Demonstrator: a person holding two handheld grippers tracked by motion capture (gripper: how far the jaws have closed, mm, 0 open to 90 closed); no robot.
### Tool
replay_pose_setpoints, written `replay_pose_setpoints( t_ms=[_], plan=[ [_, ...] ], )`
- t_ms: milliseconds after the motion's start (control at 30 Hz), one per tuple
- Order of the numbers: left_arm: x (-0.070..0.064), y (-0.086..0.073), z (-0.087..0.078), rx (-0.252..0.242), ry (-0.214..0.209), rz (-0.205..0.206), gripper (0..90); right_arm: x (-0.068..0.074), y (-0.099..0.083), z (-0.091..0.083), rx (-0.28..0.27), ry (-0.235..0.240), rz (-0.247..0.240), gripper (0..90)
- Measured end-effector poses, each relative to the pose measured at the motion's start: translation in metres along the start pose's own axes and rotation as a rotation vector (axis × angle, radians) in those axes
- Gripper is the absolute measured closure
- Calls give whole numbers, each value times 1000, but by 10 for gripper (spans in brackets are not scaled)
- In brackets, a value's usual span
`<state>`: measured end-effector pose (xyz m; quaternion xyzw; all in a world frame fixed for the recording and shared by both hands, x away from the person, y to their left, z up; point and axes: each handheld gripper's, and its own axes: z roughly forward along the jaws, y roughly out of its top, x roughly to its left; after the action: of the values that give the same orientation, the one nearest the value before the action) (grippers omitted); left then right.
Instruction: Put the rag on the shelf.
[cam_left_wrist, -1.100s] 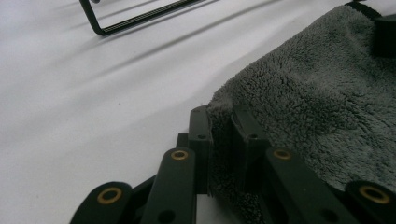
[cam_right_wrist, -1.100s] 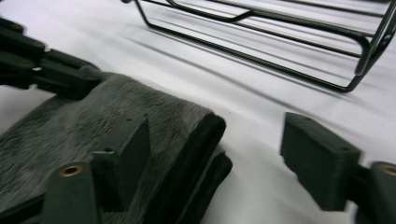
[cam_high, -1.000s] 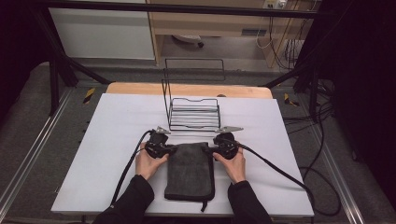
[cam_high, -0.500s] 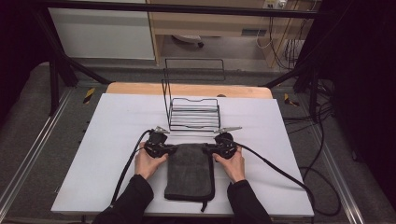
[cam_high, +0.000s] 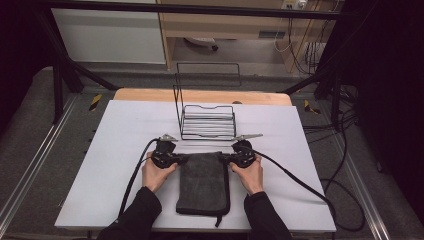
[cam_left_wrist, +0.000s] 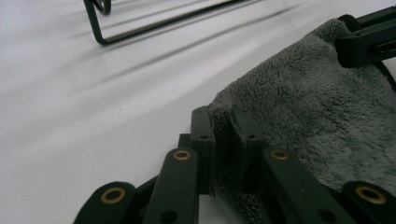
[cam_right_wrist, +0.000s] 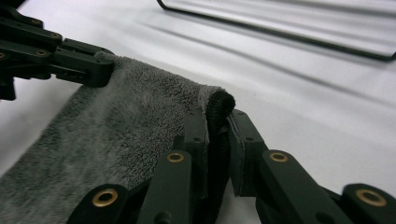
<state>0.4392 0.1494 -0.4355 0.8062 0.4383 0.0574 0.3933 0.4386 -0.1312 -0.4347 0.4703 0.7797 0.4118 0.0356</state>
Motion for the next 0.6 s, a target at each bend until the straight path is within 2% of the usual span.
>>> replay_pose_setpoints(
  t_ms=[33, 67, 133, 333, 600],
  plan=[
    [-1, 0, -3, -13, -2, 2, 807, 3, 1, -5, -27, 3, -12, 799],
    [-2, 1, -6, -28, -6, 2, 807, 3, 1, -5, -27, 3, -12, 799],
    [-3, 1, -12, -52, -14, 7, 807, 8, 0, -13, -62, 3, -37, 799],
    [-9, 2, -27, -86, -30, 32, 807, 15, -2, -24, -111, 12, -66, 799],
    [-16, 4, -46, -140, -55, 45, 807, 26, 0, -44, -181, 30, -94, 801]
  ],
)
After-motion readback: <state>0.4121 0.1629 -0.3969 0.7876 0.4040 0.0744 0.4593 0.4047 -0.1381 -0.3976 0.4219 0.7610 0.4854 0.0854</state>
